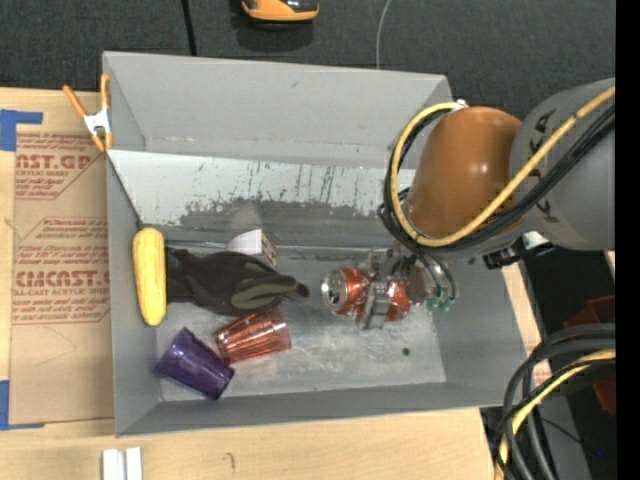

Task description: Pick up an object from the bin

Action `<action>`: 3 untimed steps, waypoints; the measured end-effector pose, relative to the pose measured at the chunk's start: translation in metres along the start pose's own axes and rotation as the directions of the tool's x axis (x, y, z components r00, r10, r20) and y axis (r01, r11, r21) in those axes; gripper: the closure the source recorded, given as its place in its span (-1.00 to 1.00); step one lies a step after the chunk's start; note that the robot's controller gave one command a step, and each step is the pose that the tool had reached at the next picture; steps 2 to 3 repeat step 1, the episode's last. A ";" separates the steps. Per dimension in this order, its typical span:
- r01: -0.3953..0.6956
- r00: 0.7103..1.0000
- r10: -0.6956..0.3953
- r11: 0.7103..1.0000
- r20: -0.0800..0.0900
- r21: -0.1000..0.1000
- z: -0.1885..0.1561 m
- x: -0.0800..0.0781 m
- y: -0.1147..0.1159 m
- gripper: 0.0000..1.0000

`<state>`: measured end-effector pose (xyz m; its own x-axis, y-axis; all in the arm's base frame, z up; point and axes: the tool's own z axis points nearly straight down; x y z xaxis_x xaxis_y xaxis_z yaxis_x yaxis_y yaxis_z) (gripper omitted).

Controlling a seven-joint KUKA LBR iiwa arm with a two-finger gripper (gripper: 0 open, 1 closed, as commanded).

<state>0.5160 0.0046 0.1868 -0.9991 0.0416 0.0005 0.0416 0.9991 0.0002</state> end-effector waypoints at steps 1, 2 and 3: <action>-0.011 1.000 0.011 1.000 -0.003 0.000 -0.052 -0.009 0.003 1.00; -0.011 1.000 0.011 1.000 -0.003 0.000 -0.052 -0.009 0.003 1.00; -0.011 1.000 0.011 1.000 -0.003 0.000 -0.052 -0.009 0.003 1.00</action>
Offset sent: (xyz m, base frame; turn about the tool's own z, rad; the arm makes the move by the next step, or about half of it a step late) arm 0.0226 -0.0150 0.1618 -0.0064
